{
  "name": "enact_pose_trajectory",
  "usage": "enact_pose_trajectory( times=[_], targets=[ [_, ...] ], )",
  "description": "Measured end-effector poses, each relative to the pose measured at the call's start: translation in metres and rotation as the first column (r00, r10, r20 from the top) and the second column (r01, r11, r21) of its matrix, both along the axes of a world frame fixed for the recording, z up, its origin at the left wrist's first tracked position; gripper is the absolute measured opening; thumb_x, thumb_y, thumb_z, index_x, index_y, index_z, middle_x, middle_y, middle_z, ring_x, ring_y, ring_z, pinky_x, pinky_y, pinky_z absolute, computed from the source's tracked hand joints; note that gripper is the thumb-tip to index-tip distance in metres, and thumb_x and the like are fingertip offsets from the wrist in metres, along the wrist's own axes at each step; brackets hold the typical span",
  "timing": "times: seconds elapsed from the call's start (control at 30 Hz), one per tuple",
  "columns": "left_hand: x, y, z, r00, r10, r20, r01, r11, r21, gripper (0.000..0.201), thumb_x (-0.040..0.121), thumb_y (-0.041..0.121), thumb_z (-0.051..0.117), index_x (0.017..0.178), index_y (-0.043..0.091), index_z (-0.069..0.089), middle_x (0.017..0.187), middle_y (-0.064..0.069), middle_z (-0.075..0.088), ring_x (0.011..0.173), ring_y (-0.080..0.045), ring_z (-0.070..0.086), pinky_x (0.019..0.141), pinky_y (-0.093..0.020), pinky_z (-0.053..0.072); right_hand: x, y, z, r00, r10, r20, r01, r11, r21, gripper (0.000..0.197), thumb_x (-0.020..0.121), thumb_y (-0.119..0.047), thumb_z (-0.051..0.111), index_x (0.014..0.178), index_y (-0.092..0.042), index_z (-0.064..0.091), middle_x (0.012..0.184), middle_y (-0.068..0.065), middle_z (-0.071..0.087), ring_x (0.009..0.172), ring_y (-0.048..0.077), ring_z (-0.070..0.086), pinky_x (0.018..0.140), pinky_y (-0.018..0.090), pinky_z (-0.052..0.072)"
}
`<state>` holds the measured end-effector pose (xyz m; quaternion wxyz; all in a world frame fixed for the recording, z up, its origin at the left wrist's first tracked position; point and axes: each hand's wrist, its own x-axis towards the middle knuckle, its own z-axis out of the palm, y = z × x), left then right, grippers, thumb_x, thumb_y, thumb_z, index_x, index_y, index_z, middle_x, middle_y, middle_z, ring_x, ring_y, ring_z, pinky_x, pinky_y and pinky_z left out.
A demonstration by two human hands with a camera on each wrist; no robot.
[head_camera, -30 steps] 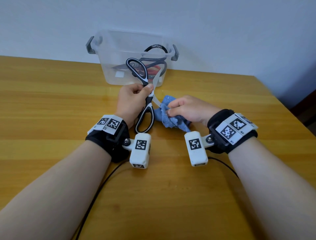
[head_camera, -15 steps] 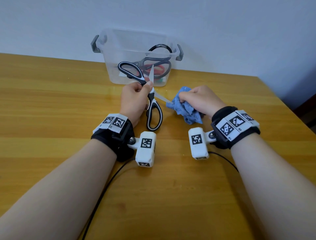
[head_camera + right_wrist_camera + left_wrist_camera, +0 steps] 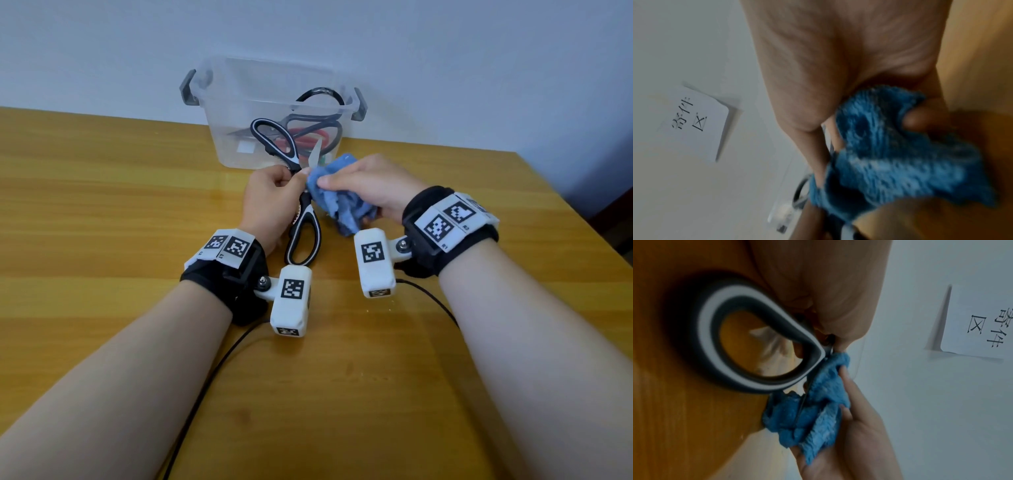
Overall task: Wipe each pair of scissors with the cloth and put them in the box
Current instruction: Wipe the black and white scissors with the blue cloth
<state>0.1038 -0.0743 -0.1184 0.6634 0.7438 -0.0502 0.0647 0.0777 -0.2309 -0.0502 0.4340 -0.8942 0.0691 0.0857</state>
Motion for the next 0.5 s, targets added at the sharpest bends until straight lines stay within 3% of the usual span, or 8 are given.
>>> enact_pose_trajectory(
  times=[0.07, 0.1, 0.2, 0.27, 0.33, 0.37, 0.43, 0.5],
  targets=[
    [0.001, 0.001, -0.001, 1.000, -0.005, 0.002, 0.005, 1.000, -0.006, 0.039, 0.097, 0.025, 0.068, 0.064, 0.013, 0.051, 0.054, 0.004, 0.043, 0.048, -0.006, 0.036, 0.049, -0.021, 0.033, 0.004, 0.009, -0.006, 0.997, 0.060, -0.053, -0.060, 0.998, 0.002, 0.051, 0.076, -0.045, 0.082, 0.094, 0.003, 0.074, 0.089, 0.026, 0.073, 0.079, 0.044, 0.070, 0.073, 0.052, 0.058],
    [0.001, 0.001, -0.001, 1.000, -0.007, 0.006, 0.007, 1.000, -0.008, 0.039, 0.097, 0.025, 0.068, 0.064, 0.012, 0.052, 0.055, 0.003, 0.043, 0.050, -0.008, 0.036, 0.050, -0.022, 0.033, 0.005, 0.011, -0.007, 0.994, 0.079, -0.075, -0.079, 0.997, 0.001, 0.058, 0.070, -0.048, 0.083, 0.095, 0.004, 0.073, 0.097, 0.030, 0.072, 0.083, 0.046, 0.069, 0.079, 0.056, 0.057],
    [0.001, 0.002, -0.001, 0.999, -0.009, 0.037, 0.009, 1.000, -0.003, 0.039, 0.096, 0.027, 0.070, 0.068, 0.004, 0.057, 0.060, -0.004, 0.042, 0.058, -0.014, 0.036, 0.055, -0.027, 0.033, 0.008, 0.011, -0.011, 0.987, 0.142, -0.070, -0.142, 0.990, -0.001, 0.043, 0.084, -0.038, 0.079, 0.092, 0.003, 0.073, 0.102, 0.032, 0.071, 0.081, 0.037, 0.064, 0.084, 0.059, 0.052],
    [0.001, 0.001, 0.000, 0.999, -0.013, 0.046, 0.013, 1.000, -0.003, 0.041, 0.097, 0.026, 0.070, 0.063, 0.010, 0.053, 0.056, 0.002, 0.040, 0.053, -0.009, 0.035, 0.052, -0.023, 0.033, 0.007, 0.008, -0.013, 0.986, 0.157, -0.057, -0.156, 0.987, 0.026, 0.023, 0.090, -0.029, 0.076, 0.083, -0.007, 0.077, 0.090, 0.024, 0.074, 0.079, 0.032, 0.064, 0.083, 0.052, 0.053],
    [0.001, 0.001, 0.000, 0.998, -0.022, 0.062, 0.021, 1.000, 0.008, 0.041, 0.097, 0.024, 0.069, 0.062, 0.013, 0.051, 0.054, 0.005, 0.039, 0.050, -0.005, 0.033, 0.050, -0.019, 0.031, 0.005, 0.005, -0.017, 0.985, 0.160, -0.063, -0.154, 0.984, 0.088, 0.026, 0.093, -0.022, 0.072, 0.069, -0.014, 0.069, 0.074, 0.009, 0.071, 0.070, 0.025, 0.062, 0.072, 0.039, 0.051],
    [0.002, 0.001, -0.001, 0.997, -0.027, 0.073, 0.026, 1.000, 0.017, 0.040, 0.097, 0.024, 0.069, 0.063, 0.011, 0.052, 0.055, 0.005, 0.038, 0.050, -0.005, 0.033, 0.051, -0.018, 0.031, 0.005, 0.004, -0.018, 0.982, 0.176, -0.063, -0.170, 0.981, 0.096, 0.028, 0.095, -0.020, 0.070, 0.069, -0.011, 0.063, 0.073, 0.007, 0.068, 0.067, 0.023, 0.061, 0.068, 0.035, 0.048],
    [0.002, 0.001, -0.002, 0.996, -0.033, 0.083, 0.031, 0.999, 0.027, 0.040, 0.096, 0.024, 0.069, 0.063, 0.011, 0.052, 0.055, 0.004, 0.038, 0.051, -0.005, 0.032, 0.052, -0.018, 0.031, 0.002, 0.005, -0.018, 0.976, 0.209, -0.057, -0.205, 0.977, 0.059, 0.019, 0.097, -0.019, 0.067, 0.088, -0.003, 0.062, 0.081, 0.013, 0.064, 0.071, 0.026, 0.058, 0.069, 0.035, 0.045],
    [0.002, 0.002, -0.002, 0.997, -0.031, 0.077, 0.029, 0.999, 0.036, 0.041, 0.096, 0.026, 0.069, 0.061, 0.014, 0.052, 0.055, 0.005, 0.039, 0.051, -0.006, 0.033, 0.053, -0.020, 0.031, -0.001, 0.006, -0.017, 0.971, 0.230, -0.060, -0.228, 0.973, 0.035, 0.023, 0.099, -0.020, 0.065, 0.105, 0.002, 0.065, 0.085, 0.015, 0.063, 0.073, 0.026, 0.059, 0.068, 0.035, 0.046]
  ],
)
